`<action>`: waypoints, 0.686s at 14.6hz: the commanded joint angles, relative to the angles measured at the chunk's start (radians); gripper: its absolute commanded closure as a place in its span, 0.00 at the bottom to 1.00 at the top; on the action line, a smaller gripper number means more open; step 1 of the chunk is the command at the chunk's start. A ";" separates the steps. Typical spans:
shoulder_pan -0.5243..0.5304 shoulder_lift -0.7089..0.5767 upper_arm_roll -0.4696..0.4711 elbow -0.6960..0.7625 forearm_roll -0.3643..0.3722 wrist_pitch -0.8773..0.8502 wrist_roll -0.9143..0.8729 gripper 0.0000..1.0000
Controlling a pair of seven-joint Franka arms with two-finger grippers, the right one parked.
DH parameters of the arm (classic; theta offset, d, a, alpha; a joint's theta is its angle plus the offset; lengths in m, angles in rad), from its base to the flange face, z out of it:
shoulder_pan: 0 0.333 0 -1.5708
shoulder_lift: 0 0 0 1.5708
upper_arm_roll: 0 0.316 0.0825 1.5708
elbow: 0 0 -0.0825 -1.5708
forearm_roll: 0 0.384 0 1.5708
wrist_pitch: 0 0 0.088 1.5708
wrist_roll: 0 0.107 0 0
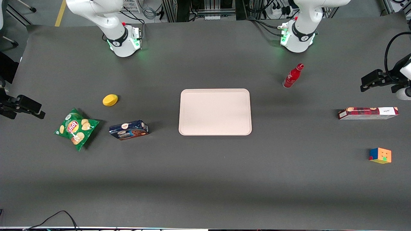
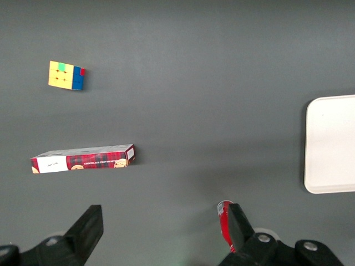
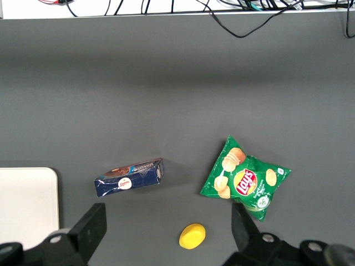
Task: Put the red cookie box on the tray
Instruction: 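Move the left gripper over the red plaid cookie box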
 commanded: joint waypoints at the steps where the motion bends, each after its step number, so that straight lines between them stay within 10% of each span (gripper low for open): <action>1: 0.005 0.009 0.005 0.016 0.020 -0.042 0.077 0.00; 10: 0.040 0.015 0.140 -0.108 0.078 0.102 1.071 0.00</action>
